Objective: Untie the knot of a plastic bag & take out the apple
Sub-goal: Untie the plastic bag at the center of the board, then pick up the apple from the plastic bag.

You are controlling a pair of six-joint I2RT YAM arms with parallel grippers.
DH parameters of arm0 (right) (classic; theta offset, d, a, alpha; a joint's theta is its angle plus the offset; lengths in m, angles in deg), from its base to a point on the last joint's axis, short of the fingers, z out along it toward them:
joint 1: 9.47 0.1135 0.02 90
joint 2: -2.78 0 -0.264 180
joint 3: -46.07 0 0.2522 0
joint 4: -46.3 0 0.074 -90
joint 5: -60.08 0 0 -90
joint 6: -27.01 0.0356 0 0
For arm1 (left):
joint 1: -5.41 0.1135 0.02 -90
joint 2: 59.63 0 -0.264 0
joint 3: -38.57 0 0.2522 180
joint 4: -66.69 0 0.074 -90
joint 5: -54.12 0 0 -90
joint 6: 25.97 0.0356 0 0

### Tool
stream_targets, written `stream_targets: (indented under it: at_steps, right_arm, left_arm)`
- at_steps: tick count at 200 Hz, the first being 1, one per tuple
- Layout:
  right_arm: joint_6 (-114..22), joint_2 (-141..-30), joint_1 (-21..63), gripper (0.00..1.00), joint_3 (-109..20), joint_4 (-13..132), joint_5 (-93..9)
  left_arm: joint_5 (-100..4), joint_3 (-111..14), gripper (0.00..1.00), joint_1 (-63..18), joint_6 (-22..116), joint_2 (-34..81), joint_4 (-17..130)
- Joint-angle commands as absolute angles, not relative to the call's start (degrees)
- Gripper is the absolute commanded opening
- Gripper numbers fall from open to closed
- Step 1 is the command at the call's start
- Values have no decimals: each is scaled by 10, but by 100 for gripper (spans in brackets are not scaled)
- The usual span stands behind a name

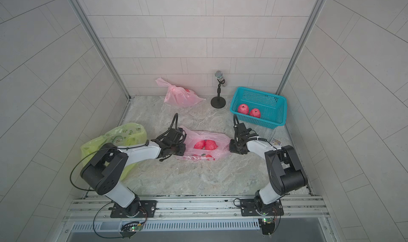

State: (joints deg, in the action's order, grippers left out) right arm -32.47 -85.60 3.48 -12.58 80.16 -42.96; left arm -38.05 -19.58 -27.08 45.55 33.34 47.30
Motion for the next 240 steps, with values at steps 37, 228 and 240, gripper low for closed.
stream_targets:
  at_steps: [37,228,240]
  right_arm:
    - [-326,-796,43,44,-150,865,-436]
    - [-411,-745,253,65,-312,921,-472]
    - [-412,-769,260,65,-328,920,-471]
  left_arm:
    - [-409,-193,56,-265,458,259,470]
    - [-450,-188,63,-305,471,174,468]
    - [-448,-186,62,-309,470,171,468]
